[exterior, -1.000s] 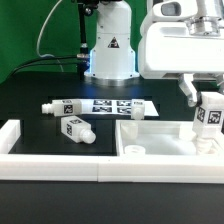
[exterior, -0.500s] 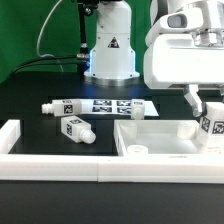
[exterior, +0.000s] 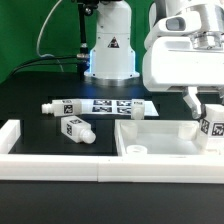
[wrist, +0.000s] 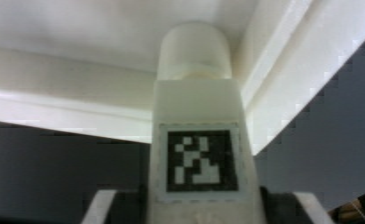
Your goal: Assemble one leg
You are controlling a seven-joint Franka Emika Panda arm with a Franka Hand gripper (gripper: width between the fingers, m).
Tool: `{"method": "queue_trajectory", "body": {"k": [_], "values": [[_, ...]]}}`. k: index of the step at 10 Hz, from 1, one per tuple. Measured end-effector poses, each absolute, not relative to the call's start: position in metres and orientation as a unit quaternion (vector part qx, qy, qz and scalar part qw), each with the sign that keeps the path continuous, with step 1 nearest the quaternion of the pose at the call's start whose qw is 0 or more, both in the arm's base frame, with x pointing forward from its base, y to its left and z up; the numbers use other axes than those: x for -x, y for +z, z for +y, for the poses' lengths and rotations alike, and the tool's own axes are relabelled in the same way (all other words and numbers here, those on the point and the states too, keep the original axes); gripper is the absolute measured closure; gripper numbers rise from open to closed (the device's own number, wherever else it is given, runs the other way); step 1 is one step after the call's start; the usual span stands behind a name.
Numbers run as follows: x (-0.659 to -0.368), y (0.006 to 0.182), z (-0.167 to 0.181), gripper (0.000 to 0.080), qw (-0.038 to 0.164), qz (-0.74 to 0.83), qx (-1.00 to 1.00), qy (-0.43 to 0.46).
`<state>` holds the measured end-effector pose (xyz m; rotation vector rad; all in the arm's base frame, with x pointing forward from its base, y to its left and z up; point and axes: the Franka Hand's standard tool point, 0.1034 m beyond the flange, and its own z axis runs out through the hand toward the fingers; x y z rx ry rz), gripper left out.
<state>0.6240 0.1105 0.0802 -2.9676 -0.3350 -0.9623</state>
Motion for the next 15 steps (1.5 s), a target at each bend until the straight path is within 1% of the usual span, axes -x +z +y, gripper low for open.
{"method": "queue_trajectory", "body": {"k": [1,2,3,4,5,7,9,10,11,12,13,14,15], "values": [[-0.623,0.078,0.111,0.0512,0.002,-0.107,0.948,-0.3],[-0.622,0.076,0.111,0.0354,0.003,-0.108,0.95,-0.294],[-0.622,0.076,0.111,0.022,0.005,-0.109,0.954,-0.279],[-0.626,0.083,0.104,0.022,0.005,-0.106,0.959,-0.264],[-0.63,0.087,0.103,0.0165,0.011,-0.098,0.966,-0.239],[-0.642,0.093,0.099,0.0152,0.031,-0.067,0.99,-0.117],[-0.649,0.092,0.102,0.0151,0.041,-0.033,0.998,-0.041],[-0.645,0.089,0.107,0.0151,0.044,-0.02,0.999,0.002],[-0.648,0.085,0.113,0.0151,0.045,-0.011,0.999,0.014],[-0.65,0.081,0.12,0.0151,0.043,-0.013,0.999,-0.019],[-0.645,0.077,0.122,0.0151,0.042,-0.014,0.999,-0.023],[-0.645,0.077,0.121,0.0151,0.043,-0.011,0.999,-0.02],[-0.646,0.077,0.121,0.0274,0.043,-0.003,0.999,-0.021]]}}
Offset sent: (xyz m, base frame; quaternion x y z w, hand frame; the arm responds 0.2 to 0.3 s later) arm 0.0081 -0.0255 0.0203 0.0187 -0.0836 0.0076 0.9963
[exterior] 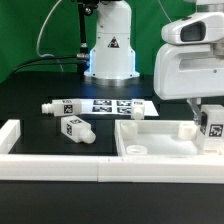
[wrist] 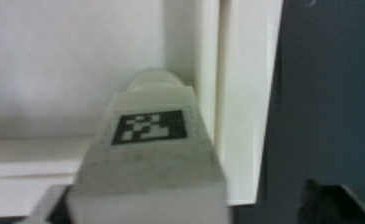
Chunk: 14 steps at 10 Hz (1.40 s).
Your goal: Assemble one leg
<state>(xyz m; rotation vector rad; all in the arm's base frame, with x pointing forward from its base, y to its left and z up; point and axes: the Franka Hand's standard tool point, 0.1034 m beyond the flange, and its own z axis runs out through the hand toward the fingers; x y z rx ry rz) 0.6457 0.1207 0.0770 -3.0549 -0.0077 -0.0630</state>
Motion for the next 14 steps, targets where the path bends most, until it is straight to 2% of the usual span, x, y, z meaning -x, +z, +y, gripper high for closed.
{"method": "queue_trajectory", "body": {"k": [1,2,3,6,9,11,12,14], "values": [[-0.646,0.077,0.12,0.0417,0.043,-0.002,0.999,-0.02],[-0.646,0.076,0.117,0.0417,0.041,0.024,0.999,-0.019],[-0.646,0.076,0.115,0.05,0.041,0.059,0.997,-0.018],[-0.647,0.072,0.105,0.051,0.044,0.143,0.988,-0.036],[-0.648,0.071,0.103,0.0509,0.053,0.37,0.927,-0.034],[-0.646,0.07,0.1,0.0509,0.067,0.508,0.859,-0.013],[-0.645,0.07,0.099,0.0509,0.074,0.549,0.832,-0.005],[-0.644,0.07,0.099,0.0496,0.073,0.588,0.805,0.0]]}}
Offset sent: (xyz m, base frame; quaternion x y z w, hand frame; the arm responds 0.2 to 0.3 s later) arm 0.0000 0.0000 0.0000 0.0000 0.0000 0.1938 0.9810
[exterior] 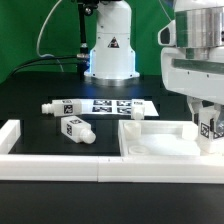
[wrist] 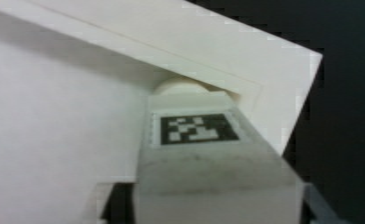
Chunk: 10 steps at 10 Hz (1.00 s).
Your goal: Assemble one leg
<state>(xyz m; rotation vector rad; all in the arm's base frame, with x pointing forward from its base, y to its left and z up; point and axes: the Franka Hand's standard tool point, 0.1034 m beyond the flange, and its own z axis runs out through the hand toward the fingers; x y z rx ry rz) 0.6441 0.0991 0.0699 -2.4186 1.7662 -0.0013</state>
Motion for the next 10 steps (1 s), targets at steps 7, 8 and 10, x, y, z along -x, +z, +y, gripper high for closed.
{"method": "queue_trajectory", "body": {"k": [7,8,10], "values": [[-0.639,0.072,0.111,0.0152,0.069,0.271,0.96,-0.012],[-0.639,0.071,0.11,0.0152,0.068,0.229,0.971,-0.015],[-0.64,0.073,0.108,0.015,0.055,0.093,0.994,-0.026]]}}
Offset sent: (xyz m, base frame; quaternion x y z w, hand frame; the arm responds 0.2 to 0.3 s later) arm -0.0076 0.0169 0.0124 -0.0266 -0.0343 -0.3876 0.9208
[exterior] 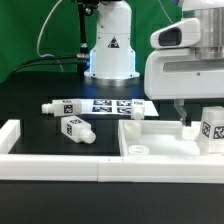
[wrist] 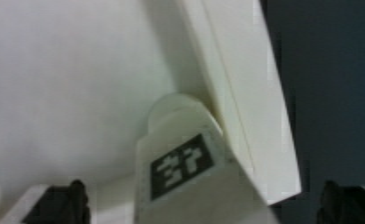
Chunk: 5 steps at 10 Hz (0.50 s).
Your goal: Assemble one leg
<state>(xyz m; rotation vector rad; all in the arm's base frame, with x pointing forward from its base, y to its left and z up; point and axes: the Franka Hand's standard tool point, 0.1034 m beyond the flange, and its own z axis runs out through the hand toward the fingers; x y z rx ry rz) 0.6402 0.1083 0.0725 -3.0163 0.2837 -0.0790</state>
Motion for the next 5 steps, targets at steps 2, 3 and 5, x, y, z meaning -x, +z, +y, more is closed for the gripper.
{"method": "queue_trajectory", "body": {"k": [2,3,5], "values": [[-0.6454,0.0786,0.1069,0.015,0.035,-0.058,0.997,-0.038],[-0.6453,0.0775,0.1066,0.015,0.036,-0.043,0.998,-0.038],[-0.6451,0.0769,0.1064,0.0431,0.036,-0.037,0.998,-0.037]]}}
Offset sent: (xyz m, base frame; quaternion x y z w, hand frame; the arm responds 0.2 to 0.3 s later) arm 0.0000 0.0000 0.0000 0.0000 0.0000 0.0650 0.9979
